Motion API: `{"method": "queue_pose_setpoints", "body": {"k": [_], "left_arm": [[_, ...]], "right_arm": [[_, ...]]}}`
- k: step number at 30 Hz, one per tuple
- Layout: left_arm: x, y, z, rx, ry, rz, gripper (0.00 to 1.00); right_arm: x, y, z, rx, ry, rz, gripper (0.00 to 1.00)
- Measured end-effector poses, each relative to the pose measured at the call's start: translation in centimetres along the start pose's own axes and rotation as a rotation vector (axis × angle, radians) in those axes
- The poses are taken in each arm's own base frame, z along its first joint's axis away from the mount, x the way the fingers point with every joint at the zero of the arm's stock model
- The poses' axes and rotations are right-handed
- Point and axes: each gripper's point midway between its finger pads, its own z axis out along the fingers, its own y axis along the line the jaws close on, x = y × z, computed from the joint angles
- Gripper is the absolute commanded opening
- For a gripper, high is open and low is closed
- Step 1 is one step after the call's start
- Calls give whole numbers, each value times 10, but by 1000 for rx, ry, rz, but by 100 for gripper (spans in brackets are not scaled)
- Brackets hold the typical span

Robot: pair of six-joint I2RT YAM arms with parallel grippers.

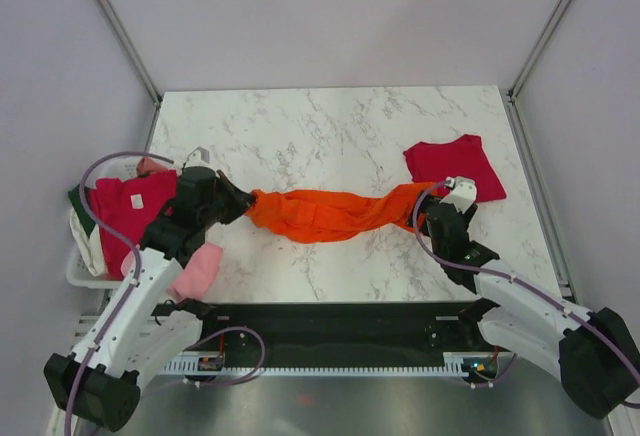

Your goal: Fold and stack the t-shirts

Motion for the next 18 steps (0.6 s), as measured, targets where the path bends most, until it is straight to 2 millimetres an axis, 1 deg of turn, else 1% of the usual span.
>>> {"method": "queue_pose_setpoints", "body": {"k": [1, 2, 4, 5, 7, 9, 11, 12, 13, 15, 16, 18], "left_arm": [[9, 14, 1, -30, 7, 4, 2], [12, 23, -1, -52, -3, 9, 2], [3, 32, -11, -75, -70, 17, 2], [-5, 33, -18, -80, -121, 20, 2], [-28, 37, -39, -97, -249, 21, 2], [-48, 42, -59, -135, -346, 20, 2], [-67, 41, -78, -157, -430, 16, 2], [-74, 40, -84, -161, -456, 14, 2], [-79, 39, -88, -166, -479, 14, 2], [-82, 40, -91, -172, -492, 18, 2], [-81, 41, -89, -176, -486, 24, 2], [-76, 40, -82, -174, -454, 36, 2]], "right_arm": [[2, 1, 2, 10, 19, -15, 91], [3, 3, 5, 20, 37, -27, 92], [-1, 11, 11, 25, 58, -40, 93], [-3, 14, 13, 27, 62, -39, 93], [-9, 23, 20, 22, 71, -31, 95], [-12, 25, 25, 26, 80, -20, 95], [-15, 24, 31, 36, 93, -7, 93], [-16, 22, 36, 46, 104, 2, 91], [-17, 21, 41, 52, 115, 9, 86], [-17, 21, 53, 61, 152, 17, 80], [-17, 22, 61, 63, 172, 19, 76], [-14, 29, 73, 48, 214, 12, 70]]}}
